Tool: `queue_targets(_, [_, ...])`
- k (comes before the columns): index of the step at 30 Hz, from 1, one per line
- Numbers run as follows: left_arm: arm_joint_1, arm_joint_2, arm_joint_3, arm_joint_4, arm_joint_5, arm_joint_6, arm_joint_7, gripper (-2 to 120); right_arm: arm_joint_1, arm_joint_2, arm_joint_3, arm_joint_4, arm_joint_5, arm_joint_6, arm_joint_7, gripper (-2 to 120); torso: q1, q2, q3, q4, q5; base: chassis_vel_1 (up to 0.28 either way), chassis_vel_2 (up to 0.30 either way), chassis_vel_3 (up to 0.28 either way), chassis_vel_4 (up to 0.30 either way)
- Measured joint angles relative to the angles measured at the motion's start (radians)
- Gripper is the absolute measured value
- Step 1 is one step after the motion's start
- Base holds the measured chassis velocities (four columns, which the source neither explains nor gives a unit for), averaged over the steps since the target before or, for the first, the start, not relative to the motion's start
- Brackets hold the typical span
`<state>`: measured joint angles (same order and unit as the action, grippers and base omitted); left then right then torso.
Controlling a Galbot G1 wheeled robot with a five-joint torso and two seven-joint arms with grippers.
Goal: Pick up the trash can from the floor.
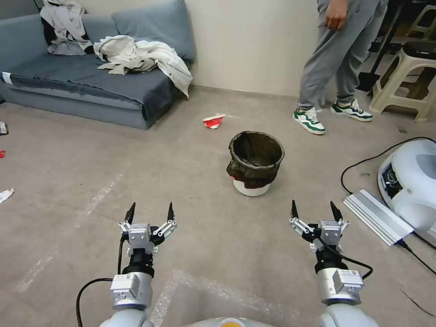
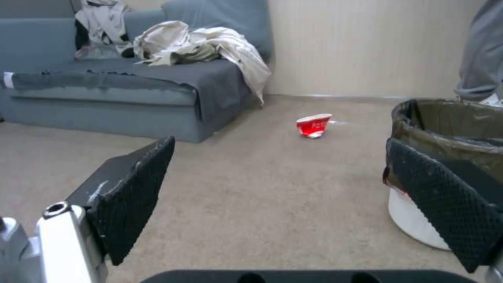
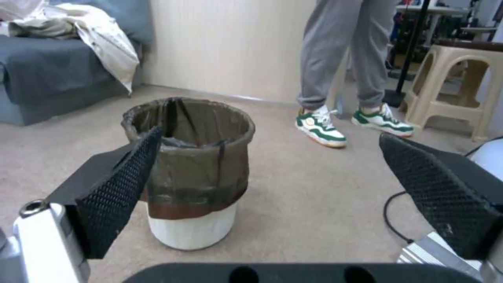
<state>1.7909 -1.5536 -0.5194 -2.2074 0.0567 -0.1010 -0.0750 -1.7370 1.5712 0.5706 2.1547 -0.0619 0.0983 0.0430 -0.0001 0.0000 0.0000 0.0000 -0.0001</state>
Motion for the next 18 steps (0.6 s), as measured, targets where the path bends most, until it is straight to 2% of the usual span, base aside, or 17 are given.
queue_targets(9, [-0.006,0.016,0.000,-0.012,-0.029,0.010,0.003,100,-0.006,-0.006,0.008,0.009,0.012,-0.005,-0.027,100,0.000,0.000,0.000,0.0000,0.0001,0.000,0.000,0.000,0.000])
queue_targets(18, [-0.006,0.007,0.004,-0.011,-0.007,0.021,0.001,100,-0.007,-0.004,0.004,0.012,0.008,-0.007,-0.027,100,0.000,0.000,0.000,0.0000,0.0001,0.000,0.000,0.000,0.000])
